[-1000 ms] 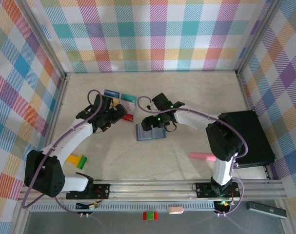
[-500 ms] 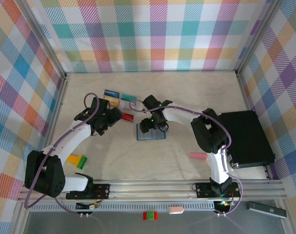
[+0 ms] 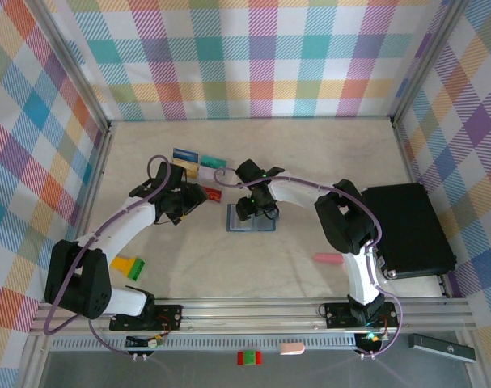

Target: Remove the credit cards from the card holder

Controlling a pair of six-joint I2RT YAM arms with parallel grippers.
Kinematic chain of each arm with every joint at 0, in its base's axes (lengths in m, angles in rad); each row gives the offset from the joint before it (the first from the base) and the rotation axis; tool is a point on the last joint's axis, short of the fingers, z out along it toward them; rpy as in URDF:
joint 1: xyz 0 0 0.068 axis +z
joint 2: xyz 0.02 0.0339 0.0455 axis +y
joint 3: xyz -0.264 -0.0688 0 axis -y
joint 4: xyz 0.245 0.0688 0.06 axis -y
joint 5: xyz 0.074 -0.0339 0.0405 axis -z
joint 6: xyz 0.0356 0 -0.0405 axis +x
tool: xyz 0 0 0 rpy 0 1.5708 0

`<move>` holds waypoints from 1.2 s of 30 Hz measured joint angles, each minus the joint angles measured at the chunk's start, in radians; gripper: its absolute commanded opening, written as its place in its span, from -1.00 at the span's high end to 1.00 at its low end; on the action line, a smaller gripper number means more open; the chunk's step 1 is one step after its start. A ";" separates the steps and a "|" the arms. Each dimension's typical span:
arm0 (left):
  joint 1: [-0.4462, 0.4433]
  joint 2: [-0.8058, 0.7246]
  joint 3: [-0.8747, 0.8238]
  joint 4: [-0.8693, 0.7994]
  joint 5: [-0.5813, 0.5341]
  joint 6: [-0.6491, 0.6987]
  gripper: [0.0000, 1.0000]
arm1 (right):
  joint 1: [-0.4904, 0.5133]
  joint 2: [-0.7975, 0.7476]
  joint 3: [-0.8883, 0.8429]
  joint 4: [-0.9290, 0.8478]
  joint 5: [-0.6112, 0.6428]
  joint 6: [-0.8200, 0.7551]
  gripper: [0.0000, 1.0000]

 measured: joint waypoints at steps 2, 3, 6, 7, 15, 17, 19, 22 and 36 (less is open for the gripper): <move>-0.013 0.013 0.000 0.016 0.014 -0.002 -0.33 | 0.000 0.000 0.000 0.000 0.001 0.001 -0.12; -0.019 0.019 0.000 0.025 0.020 -0.003 -0.27 | 0.000 0.000 0.000 0.001 0.001 0.002 -0.10; -0.042 0.048 0.000 0.060 0.043 -0.011 -0.10 | 0.000 0.000 -0.002 0.003 0.001 0.002 -0.03; -0.050 0.059 0.000 0.070 0.050 -0.015 -0.05 | 0.000 0.000 -0.002 0.003 0.000 0.002 -0.01; -0.110 0.158 0.000 0.166 0.123 -0.047 0.36 | -0.008 -0.010 -0.026 0.030 -0.013 0.002 0.15; -0.129 0.183 0.000 0.196 0.140 -0.053 0.44 | -0.013 -0.014 -0.032 0.037 -0.021 0.002 0.17; -0.151 0.209 0.000 0.225 0.159 -0.058 0.52 | -0.016 -0.017 -0.039 0.045 -0.029 0.002 0.19; -0.176 0.247 0.002 0.252 0.185 -0.068 0.62 | -0.018 -0.021 -0.044 0.051 -0.035 0.002 0.21; -0.206 0.344 0.013 0.304 0.232 -0.097 0.78 | -0.023 -0.031 -0.062 0.079 -0.061 0.002 0.26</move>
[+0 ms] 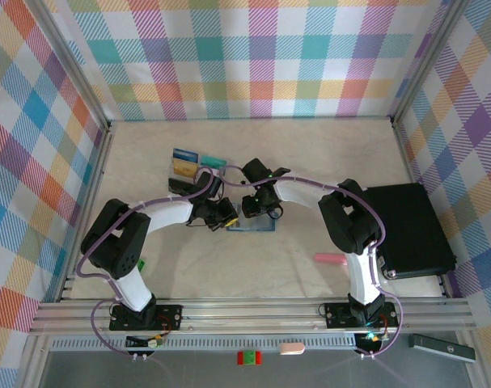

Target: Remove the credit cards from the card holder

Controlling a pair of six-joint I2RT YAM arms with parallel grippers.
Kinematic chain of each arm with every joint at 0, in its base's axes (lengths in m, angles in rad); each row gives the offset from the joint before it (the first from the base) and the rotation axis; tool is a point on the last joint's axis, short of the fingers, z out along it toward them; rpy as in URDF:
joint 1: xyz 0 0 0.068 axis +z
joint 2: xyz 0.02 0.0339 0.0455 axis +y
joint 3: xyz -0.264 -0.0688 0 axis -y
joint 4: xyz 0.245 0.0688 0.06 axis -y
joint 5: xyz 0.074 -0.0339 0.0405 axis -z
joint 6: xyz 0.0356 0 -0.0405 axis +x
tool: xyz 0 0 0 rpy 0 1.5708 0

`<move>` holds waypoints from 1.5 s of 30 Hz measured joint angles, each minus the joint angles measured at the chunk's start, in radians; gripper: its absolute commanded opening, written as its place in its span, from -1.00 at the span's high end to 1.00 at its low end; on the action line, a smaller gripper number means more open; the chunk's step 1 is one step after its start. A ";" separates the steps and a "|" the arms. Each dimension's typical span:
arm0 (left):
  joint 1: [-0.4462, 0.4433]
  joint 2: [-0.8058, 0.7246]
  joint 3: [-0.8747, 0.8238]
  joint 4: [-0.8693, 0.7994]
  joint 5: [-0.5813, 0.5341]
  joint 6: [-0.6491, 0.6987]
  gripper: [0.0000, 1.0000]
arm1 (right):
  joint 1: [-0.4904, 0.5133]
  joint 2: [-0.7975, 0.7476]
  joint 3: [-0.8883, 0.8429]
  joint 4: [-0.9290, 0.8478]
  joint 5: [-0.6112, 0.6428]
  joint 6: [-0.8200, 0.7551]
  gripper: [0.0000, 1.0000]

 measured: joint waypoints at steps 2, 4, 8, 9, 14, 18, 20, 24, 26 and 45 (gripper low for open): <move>0.000 0.011 0.003 -0.002 -0.001 -0.001 0.78 | 0.000 -0.002 -0.001 0.000 0.000 0.000 0.26; 0.000 0.016 0.005 -0.005 -0.001 -0.001 0.78 | 0.000 -0.004 -0.002 0.000 0.001 0.000 0.25; 0.000 0.018 0.005 -0.007 -0.002 -0.001 0.74 | 0.000 -0.016 -0.008 -0.007 0.026 0.007 0.21; 0.000 0.018 0.005 -0.007 -0.002 -0.001 0.72 | 0.000 -0.020 -0.008 -0.010 0.037 0.011 0.21; 0.000 0.018 0.010 -0.008 -0.002 -0.001 0.60 | 0.000 -0.036 -0.027 -0.021 0.102 0.024 0.18; 0.000 0.018 0.017 -0.010 -0.002 0.000 0.51 | 0.000 -0.053 -0.063 -0.022 0.140 0.045 0.18; 0.000 0.018 0.024 -0.015 -0.003 0.003 0.48 | 0.000 -0.067 -0.077 -0.021 0.151 0.056 0.17; 0.000 0.018 0.043 -0.042 -0.003 0.017 0.42 | -0.001 -0.115 -0.108 -0.014 0.162 0.074 0.18; 0.000 0.018 0.054 -0.053 -0.002 0.027 0.40 | -0.005 -0.148 -0.127 -0.005 0.162 0.080 0.17; -0.052 0.090 0.163 -0.045 0.047 0.037 0.25 | -0.090 -0.411 -0.315 0.127 0.088 0.172 0.07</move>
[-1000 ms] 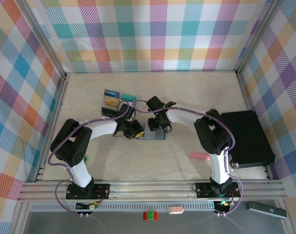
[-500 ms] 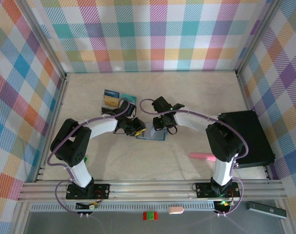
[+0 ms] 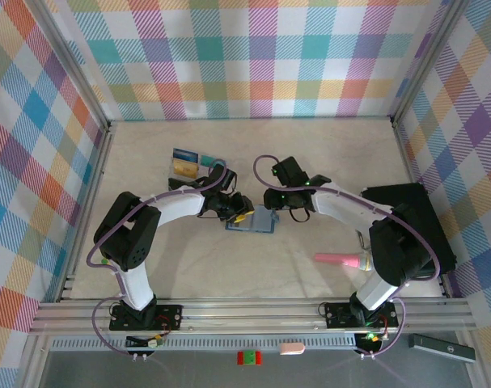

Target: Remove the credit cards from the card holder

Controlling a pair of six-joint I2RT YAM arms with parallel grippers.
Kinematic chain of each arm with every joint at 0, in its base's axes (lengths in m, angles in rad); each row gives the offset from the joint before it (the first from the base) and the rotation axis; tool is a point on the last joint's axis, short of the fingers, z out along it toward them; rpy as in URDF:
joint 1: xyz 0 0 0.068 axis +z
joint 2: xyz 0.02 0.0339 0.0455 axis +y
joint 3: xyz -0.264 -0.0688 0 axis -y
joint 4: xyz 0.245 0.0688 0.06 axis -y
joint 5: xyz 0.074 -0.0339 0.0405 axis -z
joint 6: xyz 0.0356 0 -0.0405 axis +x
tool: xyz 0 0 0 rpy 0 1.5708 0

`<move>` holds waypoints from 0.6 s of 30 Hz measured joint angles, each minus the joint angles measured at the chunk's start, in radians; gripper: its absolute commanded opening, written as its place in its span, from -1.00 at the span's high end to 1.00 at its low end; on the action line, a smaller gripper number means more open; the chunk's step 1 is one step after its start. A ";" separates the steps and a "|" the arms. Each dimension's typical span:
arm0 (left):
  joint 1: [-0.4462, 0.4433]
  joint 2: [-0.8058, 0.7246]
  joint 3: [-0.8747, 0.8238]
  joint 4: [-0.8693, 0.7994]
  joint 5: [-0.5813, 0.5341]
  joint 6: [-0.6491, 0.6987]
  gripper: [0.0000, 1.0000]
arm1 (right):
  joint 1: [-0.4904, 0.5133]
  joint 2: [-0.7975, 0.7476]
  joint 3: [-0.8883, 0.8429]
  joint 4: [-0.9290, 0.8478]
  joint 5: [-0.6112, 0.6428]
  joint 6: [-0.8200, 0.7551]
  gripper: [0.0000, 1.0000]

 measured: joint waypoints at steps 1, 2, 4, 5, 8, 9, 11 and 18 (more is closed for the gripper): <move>0.002 0.000 0.003 -0.004 -0.006 0.005 0.23 | -0.002 0.000 0.002 -0.008 -0.013 0.003 0.06; 0.004 -0.002 0.005 -0.009 -0.011 0.010 0.19 | -0.002 0.001 0.009 -0.022 -0.030 0.005 0.05; 0.013 -0.013 0.005 -0.022 -0.023 0.018 0.15 | -0.002 0.010 0.040 -0.066 -0.068 0.011 0.04; 0.019 -0.025 0.004 -0.032 -0.026 0.019 0.11 | -0.002 0.019 0.067 -0.089 -0.092 0.019 0.03; 0.055 -0.080 -0.009 -0.051 -0.042 0.034 -0.04 | 0.002 0.042 0.121 -0.120 -0.150 0.056 -0.08; 0.074 -0.106 -0.019 -0.056 -0.050 0.040 -0.09 | 0.006 0.048 0.133 -0.130 -0.163 0.072 -0.11; 0.108 -0.154 -0.042 -0.067 -0.064 0.052 -0.17 | 0.015 0.065 0.151 -0.150 -0.177 0.107 -0.10; 0.227 -0.291 -0.168 -0.098 -0.109 0.087 -0.45 | 0.073 0.236 0.300 -0.239 -0.185 0.243 0.01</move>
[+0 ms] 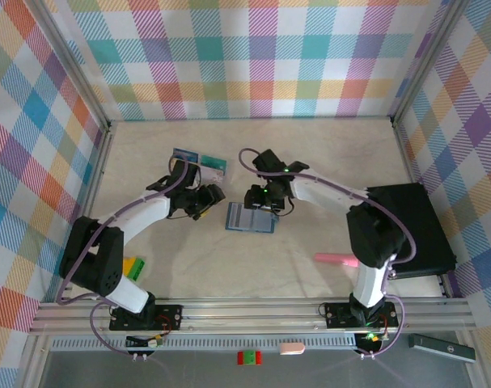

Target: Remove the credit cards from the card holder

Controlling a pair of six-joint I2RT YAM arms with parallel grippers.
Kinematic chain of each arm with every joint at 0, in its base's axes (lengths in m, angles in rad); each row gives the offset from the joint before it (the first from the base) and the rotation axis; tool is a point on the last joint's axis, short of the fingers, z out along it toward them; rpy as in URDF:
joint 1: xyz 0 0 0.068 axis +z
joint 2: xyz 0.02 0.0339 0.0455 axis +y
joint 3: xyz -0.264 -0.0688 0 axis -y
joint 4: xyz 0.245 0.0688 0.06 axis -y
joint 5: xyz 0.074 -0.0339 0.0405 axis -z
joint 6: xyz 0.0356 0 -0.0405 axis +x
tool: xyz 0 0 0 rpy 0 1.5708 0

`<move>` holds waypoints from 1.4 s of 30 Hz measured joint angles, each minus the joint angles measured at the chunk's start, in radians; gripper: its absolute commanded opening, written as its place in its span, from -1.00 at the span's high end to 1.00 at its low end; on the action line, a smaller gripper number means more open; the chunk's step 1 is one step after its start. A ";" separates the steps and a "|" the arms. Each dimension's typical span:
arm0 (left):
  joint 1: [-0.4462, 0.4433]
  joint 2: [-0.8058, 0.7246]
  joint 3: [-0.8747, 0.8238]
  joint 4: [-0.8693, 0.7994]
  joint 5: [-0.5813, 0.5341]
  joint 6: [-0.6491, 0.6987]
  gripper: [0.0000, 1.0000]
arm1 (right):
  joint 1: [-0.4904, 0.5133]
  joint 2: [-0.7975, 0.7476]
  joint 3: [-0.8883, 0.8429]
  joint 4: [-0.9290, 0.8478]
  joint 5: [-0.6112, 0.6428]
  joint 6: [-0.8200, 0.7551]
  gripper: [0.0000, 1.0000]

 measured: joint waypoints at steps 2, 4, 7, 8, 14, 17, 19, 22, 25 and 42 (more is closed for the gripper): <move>0.024 -0.020 -0.030 -0.006 -0.005 0.011 -0.53 | 0.012 0.055 0.048 -0.022 0.011 0.032 0.02; 0.040 -0.037 -0.050 -0.021 -0.014 0.018 -0.60 | 0.019 0.096 0.085 -0.043 0.027 0.061 0.04; 0.050 -0.054 -0.057 -0.044 -0.031 0.039 -0.76 | 0.030 0.148 0.132 -0.077 0.056 0.091 0.05; 0.050 -0.058 -0.057 -0.048 -0.034 0.050 -0.83 | 0.031 0.164 0.145 -0.087 0.066 0.098 0.05; 0.050 -0.066 -0.057 -0.052 -0.032 0.084 -0.86 | 0.031 0.228 0.209 -0.135 0.102 0.109 0.04; 0.050 -0.066 -0.057 -0.051 -0.018 0.106 -0.84 | 0.031 0.254 0.229 -0.152 0.106 0.108 0.03; 0.050 -0.064 -0.057 -0.051 -0.006 0.117 -0.82 | 0.031 0.269 0.234 -0.161 0.108 0.104 0.03; 0.047 -0.055 -0.056 -0.050 0.009 0.129 -0.80 | 0.031 0.284 0.240 -0.174 0.114 0.100 0.03; 0.038 -0.040 -0.052 -0.051 0.016 0.137 -0.77 | 0.031 0.292 0.243 -0.178 0.121 0.097 0.05; -0.062 0.080 0.004 -0.014 0.099 0.108 0.09 | 0.030 0.257 0.172 -0.114 0.141 0.070 0.28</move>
